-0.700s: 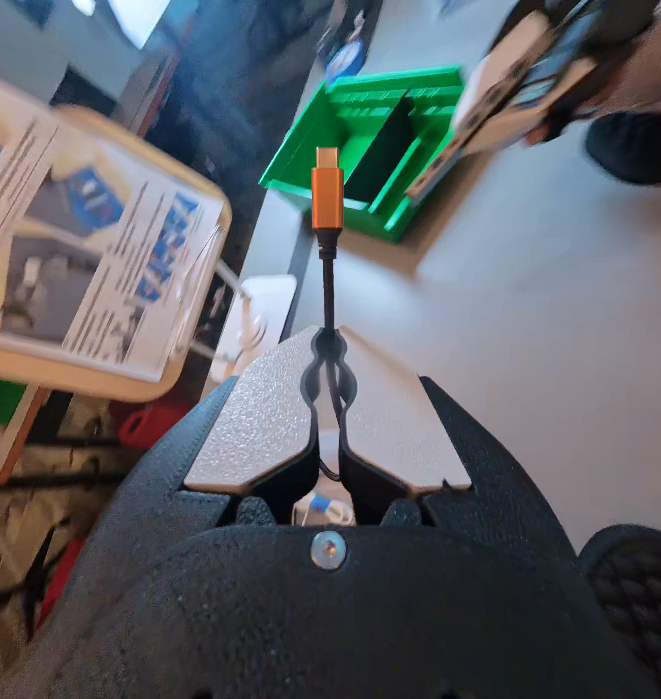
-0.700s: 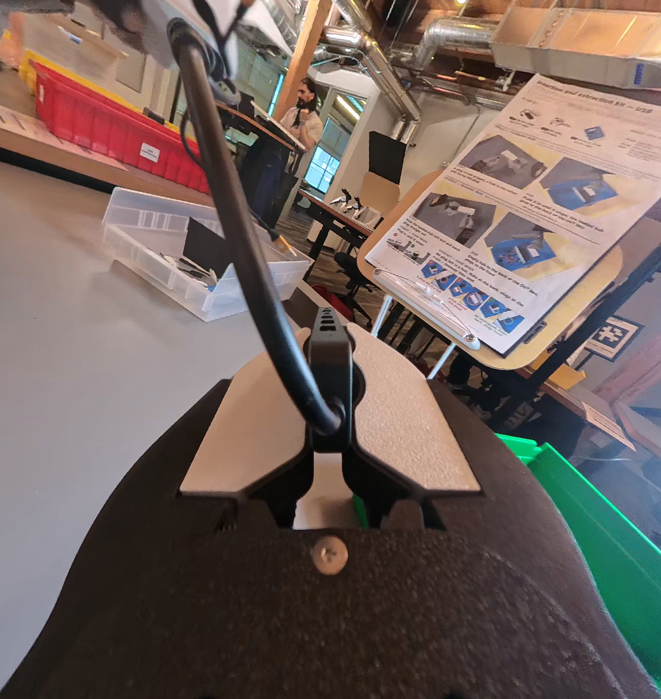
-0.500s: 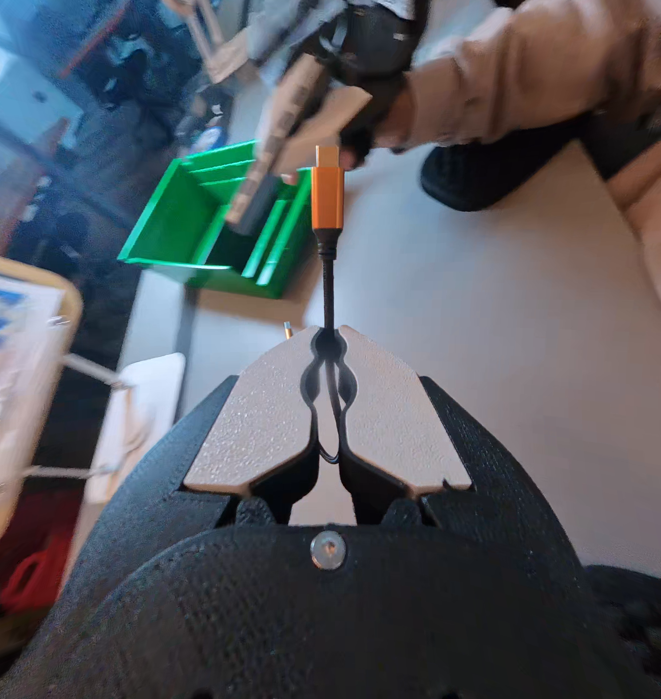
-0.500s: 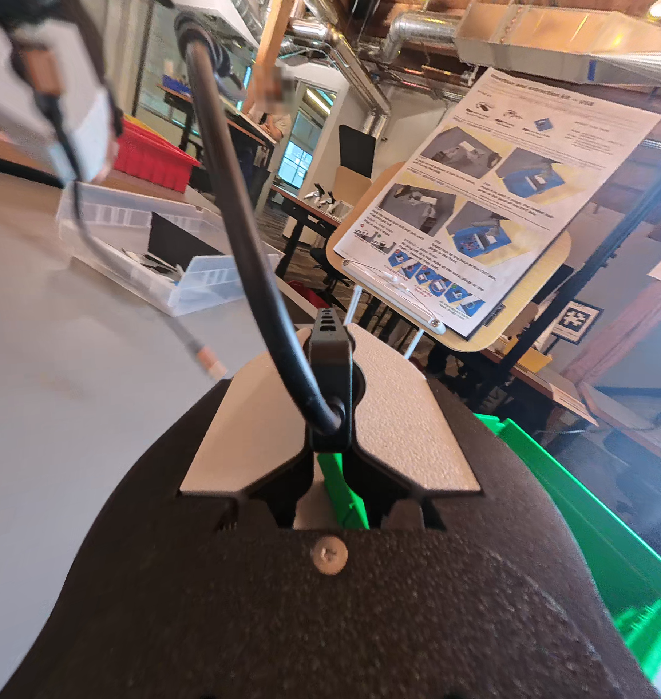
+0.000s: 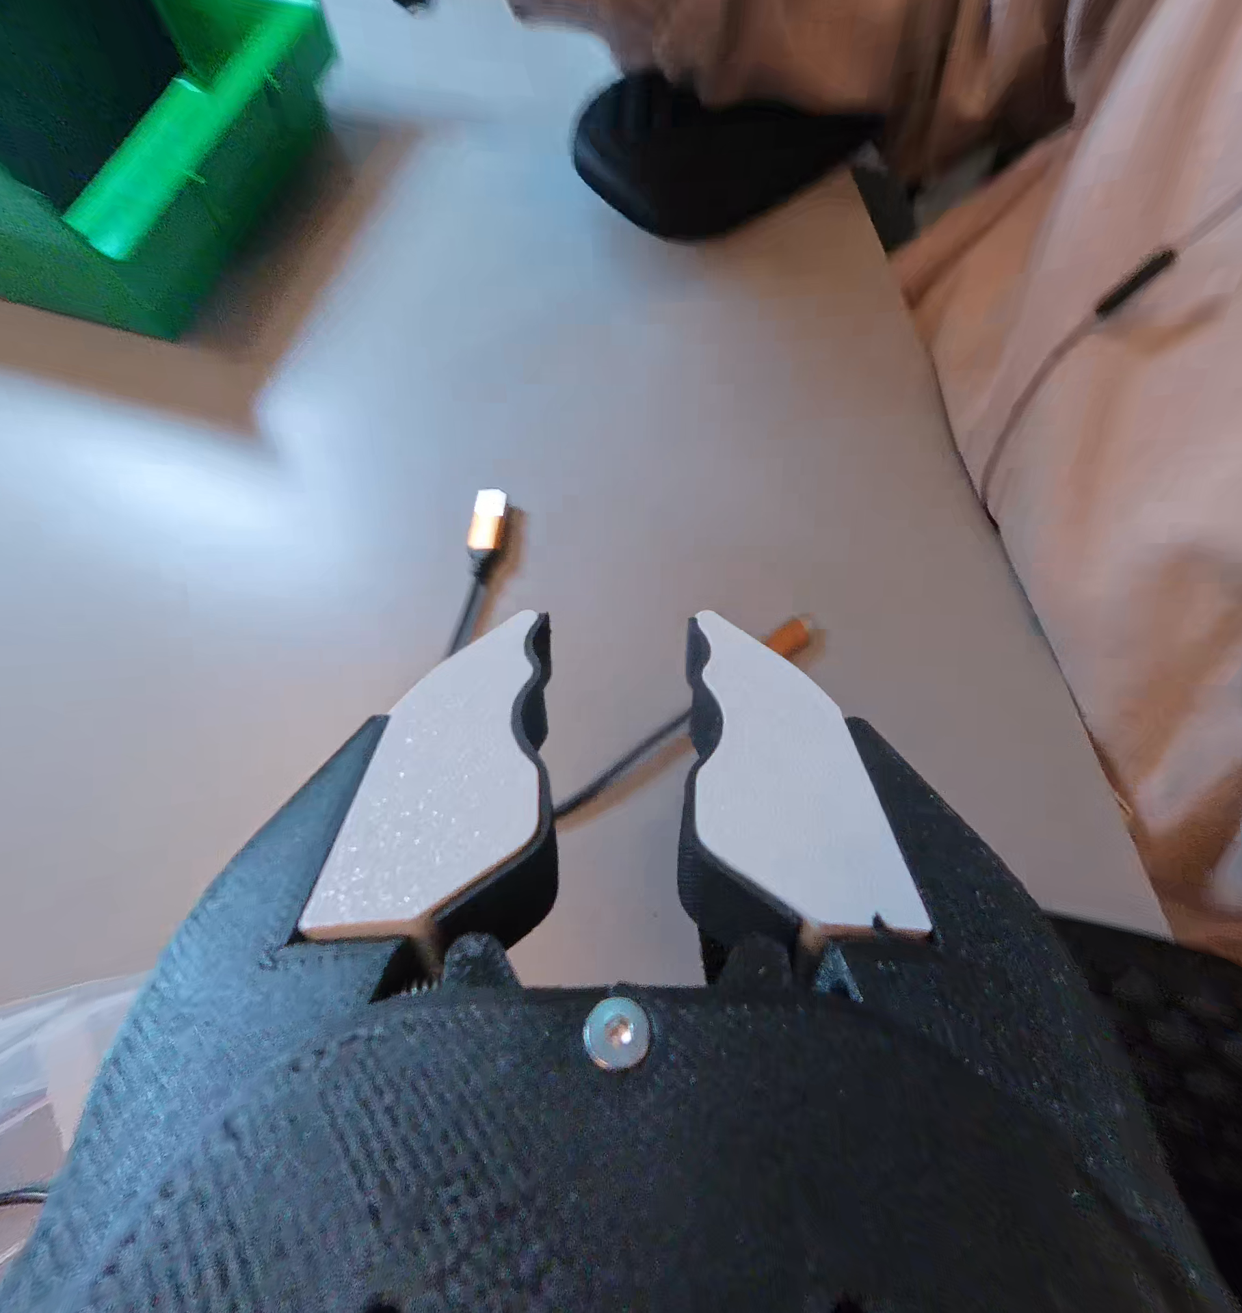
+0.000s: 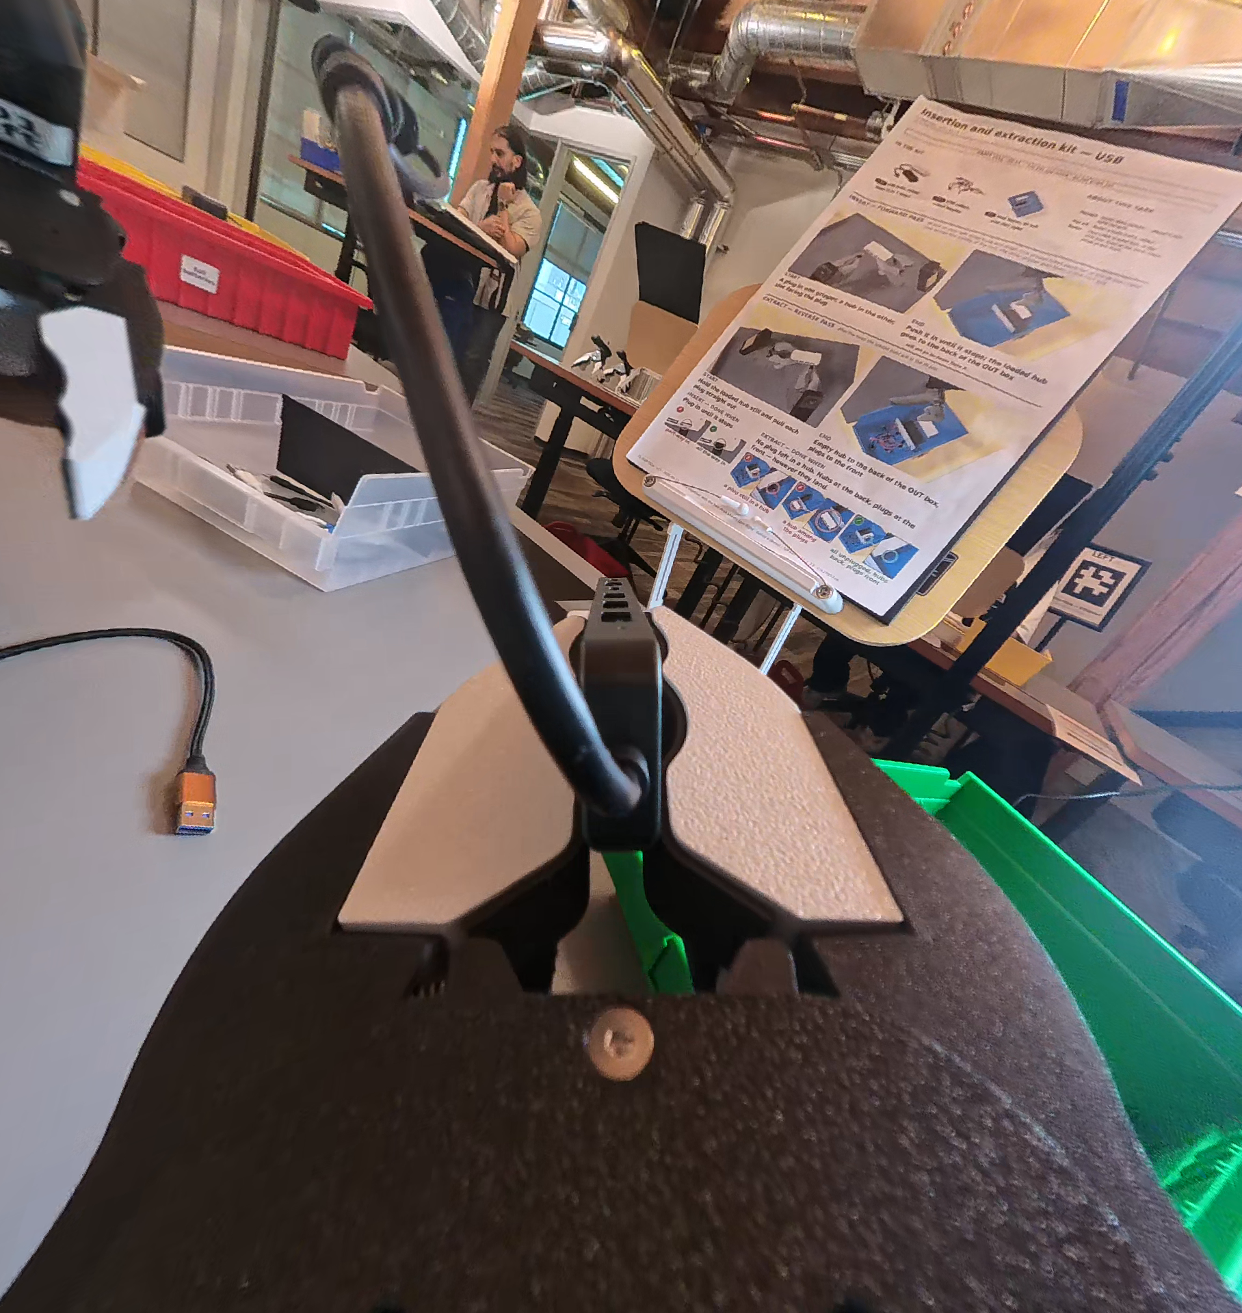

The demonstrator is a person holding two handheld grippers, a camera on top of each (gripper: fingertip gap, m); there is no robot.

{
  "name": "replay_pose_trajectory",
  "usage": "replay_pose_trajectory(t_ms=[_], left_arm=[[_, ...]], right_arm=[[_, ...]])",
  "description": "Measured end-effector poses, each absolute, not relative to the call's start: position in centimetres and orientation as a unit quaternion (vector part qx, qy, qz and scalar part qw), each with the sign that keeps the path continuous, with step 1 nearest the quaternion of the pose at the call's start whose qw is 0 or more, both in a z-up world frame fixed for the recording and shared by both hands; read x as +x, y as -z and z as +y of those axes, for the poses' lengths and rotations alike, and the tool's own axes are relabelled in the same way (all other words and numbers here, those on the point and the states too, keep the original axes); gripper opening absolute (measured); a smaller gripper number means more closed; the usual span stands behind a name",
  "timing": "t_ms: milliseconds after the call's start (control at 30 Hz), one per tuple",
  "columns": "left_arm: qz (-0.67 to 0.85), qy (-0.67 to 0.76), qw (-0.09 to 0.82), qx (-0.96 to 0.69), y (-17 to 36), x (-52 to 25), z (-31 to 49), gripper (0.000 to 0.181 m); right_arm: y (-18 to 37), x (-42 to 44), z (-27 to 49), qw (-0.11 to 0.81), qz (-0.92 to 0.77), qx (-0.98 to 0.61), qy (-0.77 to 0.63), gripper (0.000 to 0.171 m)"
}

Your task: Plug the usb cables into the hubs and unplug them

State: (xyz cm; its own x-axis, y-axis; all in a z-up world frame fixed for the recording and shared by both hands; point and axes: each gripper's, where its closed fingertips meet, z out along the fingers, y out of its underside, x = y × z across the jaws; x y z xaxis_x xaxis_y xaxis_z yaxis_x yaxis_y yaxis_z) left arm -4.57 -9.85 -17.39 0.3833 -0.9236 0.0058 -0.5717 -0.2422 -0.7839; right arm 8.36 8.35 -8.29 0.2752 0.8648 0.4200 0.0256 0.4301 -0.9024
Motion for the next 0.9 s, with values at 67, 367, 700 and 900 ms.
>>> replay_pose_trajectory(t_ms=[67,367,700,900], left_arm=[[0.486,0.207,0.381,-0.759,17.8,-4.5,-7.9,0.033],[0.549,0.101,0.279,-0.781,25.2,-1.5,-2.4,0.035],[0.547,0.094,0.261,-0.790,26.4,-1.1,-1.9,0.013],[0.508,0.133,0.342,-0.779,22.4,-1.2,-1.9,0.013]], right_arm=[[8.5,8.3,8.3,0.668,-0.517,-0.434,-0.313,0.011],[8.9,8.2,8.0,0.663,-0.528,-0.431,-0.311,0.011],[8.7,8.3,7.8,0.662,-0.532,-0.424,-0.314,0.011],[8.1,8.5,6.8,0.655,-0.524,-0.404,-0.363,0.012]])
